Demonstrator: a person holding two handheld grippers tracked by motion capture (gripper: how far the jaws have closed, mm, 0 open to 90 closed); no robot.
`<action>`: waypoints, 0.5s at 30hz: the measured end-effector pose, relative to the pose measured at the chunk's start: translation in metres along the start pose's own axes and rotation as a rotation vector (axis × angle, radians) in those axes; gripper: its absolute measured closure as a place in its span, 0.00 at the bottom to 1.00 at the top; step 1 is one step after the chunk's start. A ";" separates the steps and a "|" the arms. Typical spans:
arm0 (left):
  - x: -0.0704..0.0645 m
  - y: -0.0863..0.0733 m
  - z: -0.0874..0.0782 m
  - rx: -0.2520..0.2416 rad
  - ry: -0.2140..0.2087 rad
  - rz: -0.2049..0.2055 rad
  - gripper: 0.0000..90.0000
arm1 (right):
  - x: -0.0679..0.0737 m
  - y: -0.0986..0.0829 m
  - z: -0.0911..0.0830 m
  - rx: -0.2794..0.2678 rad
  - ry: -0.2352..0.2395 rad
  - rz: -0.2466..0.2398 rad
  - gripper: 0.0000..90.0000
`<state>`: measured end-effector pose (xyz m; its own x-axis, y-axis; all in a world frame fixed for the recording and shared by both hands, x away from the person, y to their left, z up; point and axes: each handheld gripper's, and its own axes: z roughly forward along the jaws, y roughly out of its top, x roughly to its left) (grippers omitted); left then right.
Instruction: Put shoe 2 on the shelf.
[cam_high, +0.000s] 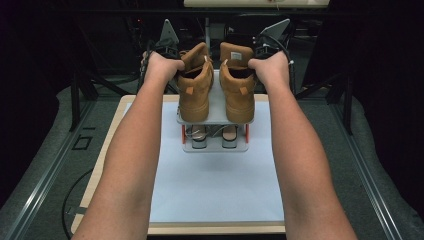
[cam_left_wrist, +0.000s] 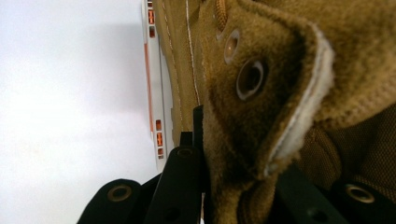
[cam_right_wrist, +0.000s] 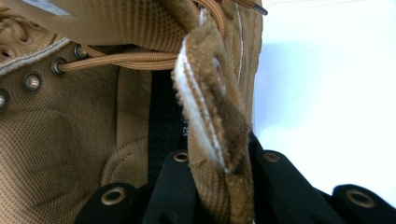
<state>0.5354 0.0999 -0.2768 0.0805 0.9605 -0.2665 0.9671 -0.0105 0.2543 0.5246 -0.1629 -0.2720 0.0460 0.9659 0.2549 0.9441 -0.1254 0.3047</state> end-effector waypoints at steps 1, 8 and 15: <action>0.000 0.000 0.000 0.000 0.000 0.000 0.95 | 0.000 0.000 0.000 0.000 0.000 0.000 0.93; -0.001 0.001 0.006 -0.002 0.002 -0.009 0.95 | 0.000 0.002 0.003 -0.004 0.035 0.010 0.93; 0.000 0.000 0.010 -0.003 -0.017 -0.018 0.95 | -0.001 0.002 0.008 -0.006 0.043 0.024 0.92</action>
<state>0.5382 0.0976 -0.2857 0.0668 0.9557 -0.2867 0.9677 0.0079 0.2518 0.5289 -0.1624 -0.2788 0.0544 0.9519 0.3014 0.9409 -0.1499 0.3037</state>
